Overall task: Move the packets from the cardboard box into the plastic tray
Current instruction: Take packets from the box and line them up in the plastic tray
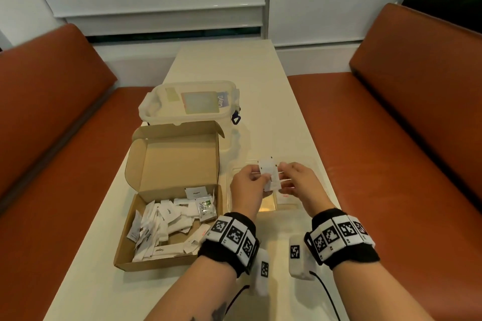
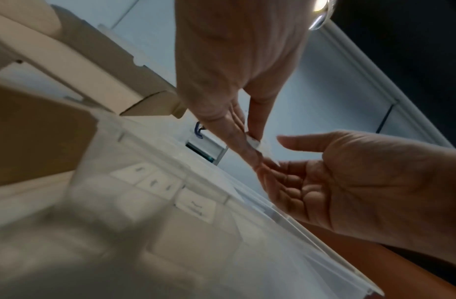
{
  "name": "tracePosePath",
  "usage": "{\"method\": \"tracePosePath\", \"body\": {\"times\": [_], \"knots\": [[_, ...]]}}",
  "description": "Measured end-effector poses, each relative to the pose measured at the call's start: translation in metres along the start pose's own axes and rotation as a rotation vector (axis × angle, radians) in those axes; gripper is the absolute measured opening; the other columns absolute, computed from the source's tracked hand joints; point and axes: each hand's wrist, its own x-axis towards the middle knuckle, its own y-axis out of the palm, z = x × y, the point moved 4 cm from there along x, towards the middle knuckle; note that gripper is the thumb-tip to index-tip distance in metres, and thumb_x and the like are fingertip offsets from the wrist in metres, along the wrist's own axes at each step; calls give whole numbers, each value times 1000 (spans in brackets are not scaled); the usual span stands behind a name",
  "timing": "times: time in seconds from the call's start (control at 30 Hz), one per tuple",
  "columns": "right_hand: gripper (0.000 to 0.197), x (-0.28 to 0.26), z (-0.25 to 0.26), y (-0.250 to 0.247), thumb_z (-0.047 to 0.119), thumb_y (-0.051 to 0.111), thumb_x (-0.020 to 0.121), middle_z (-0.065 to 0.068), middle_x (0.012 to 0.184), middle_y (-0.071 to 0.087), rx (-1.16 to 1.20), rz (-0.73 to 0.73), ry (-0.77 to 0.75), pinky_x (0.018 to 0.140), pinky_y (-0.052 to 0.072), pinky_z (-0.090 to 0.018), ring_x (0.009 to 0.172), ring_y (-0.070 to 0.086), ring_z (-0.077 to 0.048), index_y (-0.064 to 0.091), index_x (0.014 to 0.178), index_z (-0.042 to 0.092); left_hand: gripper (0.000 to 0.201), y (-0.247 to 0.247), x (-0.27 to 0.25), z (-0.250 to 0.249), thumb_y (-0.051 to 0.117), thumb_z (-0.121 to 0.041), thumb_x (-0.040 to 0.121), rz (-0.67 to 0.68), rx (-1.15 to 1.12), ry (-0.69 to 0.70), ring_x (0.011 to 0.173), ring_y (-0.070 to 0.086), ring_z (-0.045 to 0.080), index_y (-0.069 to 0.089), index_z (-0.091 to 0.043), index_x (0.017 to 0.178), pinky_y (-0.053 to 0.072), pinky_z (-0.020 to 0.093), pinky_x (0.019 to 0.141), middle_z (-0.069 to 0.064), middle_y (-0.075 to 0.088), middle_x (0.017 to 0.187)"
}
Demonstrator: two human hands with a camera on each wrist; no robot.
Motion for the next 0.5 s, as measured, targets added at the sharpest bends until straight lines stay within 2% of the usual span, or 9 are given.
{"method": "tracePosePath", "body": {"times": [0.1,0.2,0.3,0.37,0.43,0.5], "knots": [[12,-2,-7,2,9,69,83,-15,86,66,8,15,-38,64,55,-23,74,67,-21,61,90,4,11,-6,2,3,68,-8,84,-58,-43,3,83,68,20,60,-15,85,59,29,68,8,68,88],[13,0,-8,2,2,73,77,-14,79,68,27,7,-52,63,55,-23,70,68,-20,62,82,6,14,-7,6,9,68,-14,85,-70,-122,-50,83,68,25,61,-4,92,60,32,69,13,68,91],[12,6,-7,1,0,74,75,-15,81,70,11,-14,-53,61,55,-20,70,67,-19,64,80,6,11,-11,12,15,62,-16,91,-111,-167,-64,77,68,23,58,-7,85,59,30,64,8,66,84],[10,13,-5,-5,2,74,76,-12,78,70,-64,-82,-77,60,53,-19,67,64,-17,67,78,9,13,-14,15,20,58,-14,92,-152,-201,-65,80,69,25,55,-13,80,58,30,65,6,66,83],[10,22,-2,-12,6,75,76,-4,74,68,-225,-176,-115,63,48,-19,66,61,-12,68,77,14,13,-19,17,26,56,-13,94,-191,-224,-72,82,70,23,53,-15,81,57,27,66,5,67,87],[8,31,-1,-10,12,76,77,2,74,68,-407,-199,-155,66,45,-17,70,61,-9,69,77,17,12,-24,19,31,53,-13,95,-215,-230,-70,79,69,15,53,-17,84,56,20,60,5,67,90]]}}
